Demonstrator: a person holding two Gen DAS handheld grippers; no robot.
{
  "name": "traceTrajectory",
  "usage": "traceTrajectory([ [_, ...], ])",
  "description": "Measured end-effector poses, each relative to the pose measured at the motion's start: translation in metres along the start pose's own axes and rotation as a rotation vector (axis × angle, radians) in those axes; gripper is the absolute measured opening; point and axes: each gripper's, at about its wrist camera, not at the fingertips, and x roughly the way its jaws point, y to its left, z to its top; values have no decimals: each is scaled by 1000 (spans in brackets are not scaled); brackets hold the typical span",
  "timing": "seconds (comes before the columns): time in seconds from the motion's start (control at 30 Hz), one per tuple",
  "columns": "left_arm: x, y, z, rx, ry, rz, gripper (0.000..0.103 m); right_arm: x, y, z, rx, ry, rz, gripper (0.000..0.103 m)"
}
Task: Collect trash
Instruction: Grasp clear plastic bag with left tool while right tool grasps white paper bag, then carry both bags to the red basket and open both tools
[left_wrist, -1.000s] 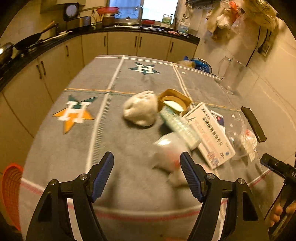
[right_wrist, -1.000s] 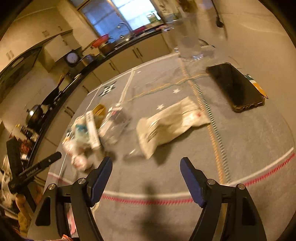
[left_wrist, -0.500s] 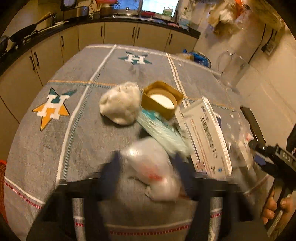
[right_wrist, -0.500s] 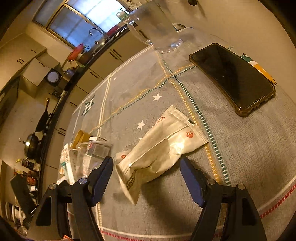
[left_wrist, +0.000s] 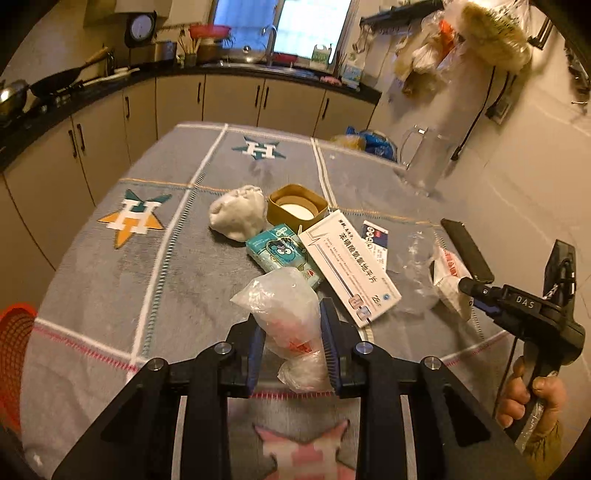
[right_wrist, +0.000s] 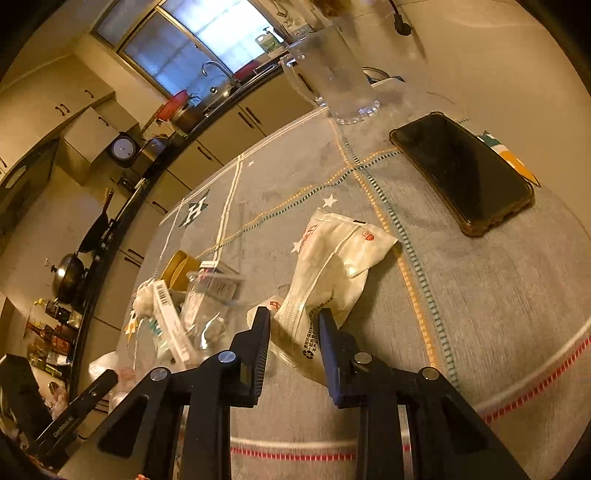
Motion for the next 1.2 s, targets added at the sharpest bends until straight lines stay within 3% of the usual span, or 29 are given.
traceTrajectory([
  [0.2, -39, 2, -16, 11, -82, 63, 27, -25, 5, -18, -9, -18, 47, 29],
  [0.67, -98, 55, -68, -130, -130, 135, 28, -64, 79, -78, -202, -6, 147, 29],
  [1.2, -176, 159, -102, -317, -253, 317, 28, -31, 187, -146, -427, 140, 261, 29],
])
